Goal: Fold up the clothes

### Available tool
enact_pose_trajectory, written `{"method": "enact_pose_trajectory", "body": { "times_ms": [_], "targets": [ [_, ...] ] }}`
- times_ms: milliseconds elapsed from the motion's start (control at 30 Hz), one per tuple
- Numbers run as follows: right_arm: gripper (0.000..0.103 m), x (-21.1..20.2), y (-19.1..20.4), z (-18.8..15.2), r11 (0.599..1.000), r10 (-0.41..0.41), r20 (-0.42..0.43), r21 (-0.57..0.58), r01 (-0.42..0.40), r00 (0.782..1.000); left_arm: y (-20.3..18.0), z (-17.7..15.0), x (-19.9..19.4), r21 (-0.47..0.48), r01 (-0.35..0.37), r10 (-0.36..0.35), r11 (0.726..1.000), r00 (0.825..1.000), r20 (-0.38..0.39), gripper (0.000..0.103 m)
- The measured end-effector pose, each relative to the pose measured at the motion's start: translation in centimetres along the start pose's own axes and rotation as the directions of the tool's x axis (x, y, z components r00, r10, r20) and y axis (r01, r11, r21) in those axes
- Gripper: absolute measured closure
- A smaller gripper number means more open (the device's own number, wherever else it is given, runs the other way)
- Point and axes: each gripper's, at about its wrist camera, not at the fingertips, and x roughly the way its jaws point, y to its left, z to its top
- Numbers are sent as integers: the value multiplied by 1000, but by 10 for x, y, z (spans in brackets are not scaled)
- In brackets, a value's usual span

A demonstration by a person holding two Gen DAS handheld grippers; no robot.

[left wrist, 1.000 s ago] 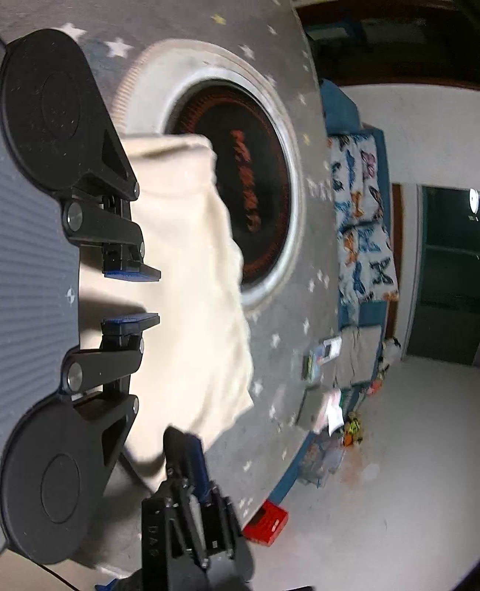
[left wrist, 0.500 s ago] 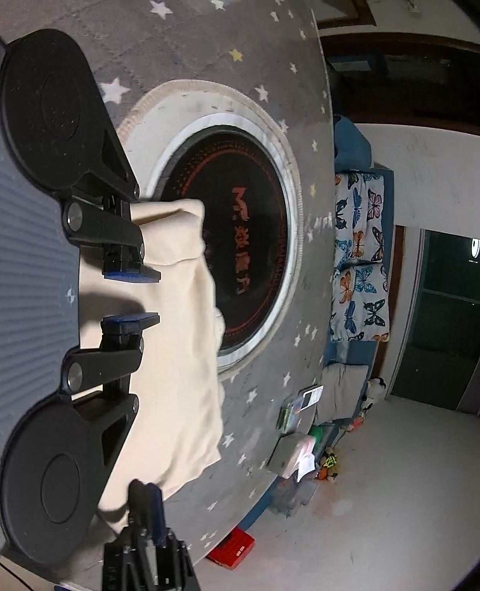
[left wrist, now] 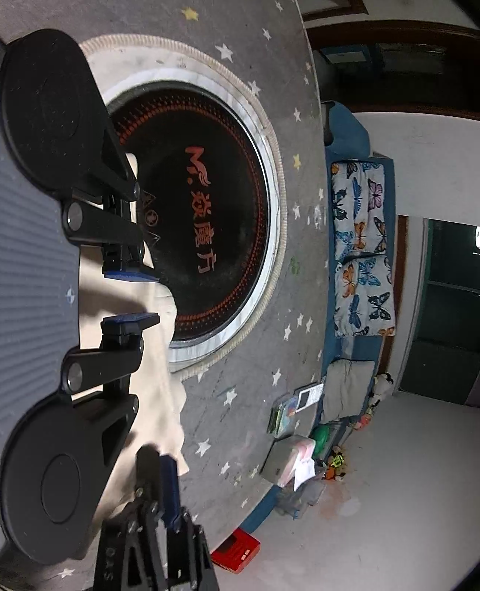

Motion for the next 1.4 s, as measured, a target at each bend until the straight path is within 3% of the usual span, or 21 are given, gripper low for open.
{"method": "enact_pose_trajectory", "body": {
  "times_ms": [167,367,467,533,667,933,1167,1233,1400],
  "targets": [
    [88,25,-6,1,999,-25,-21,27,26,999,2,-2,8,15,-7,7,1000,1000,-11,82],
    [88,18,-4,1,999,-33,-8,33,33,999,1,-3,5,6,-16,16,1000,1000,-13,77],
    [88,11,0,0,999,-33,0,26,33,999,-2,-3,0,10,-19,19,1000,1000,-10,69],
    [87,8,4,0,999,-29,1,22,29,1000,-3,-3,-4,14,-24,24,1000,1000,-4,57],
    [80,1,12,-2,1000,-16,9,16,16,1000,-6,-5,-13,14,-27,27,1000,1000,4,54],
    [59,-7,25,-12,1000,-4,16,29,3,1000,-5,-12,-30,-5,-38,38,999,999,22,38],
    [55,-15,35,-22,999,-5,25,42,4,1000,-7,-19,-45,-24,-46,47,999,998,40,30],
    [47,-17,37,-25,999,-5,30,47,4,1000,-7,-21,-49,-29,-49,50,998,998,46,28],
    [37,-24,43,-29,999,-9,41,47,7,999,-10,-26,-60,-30,-56,58,998,996,65,17]
  ]
}}
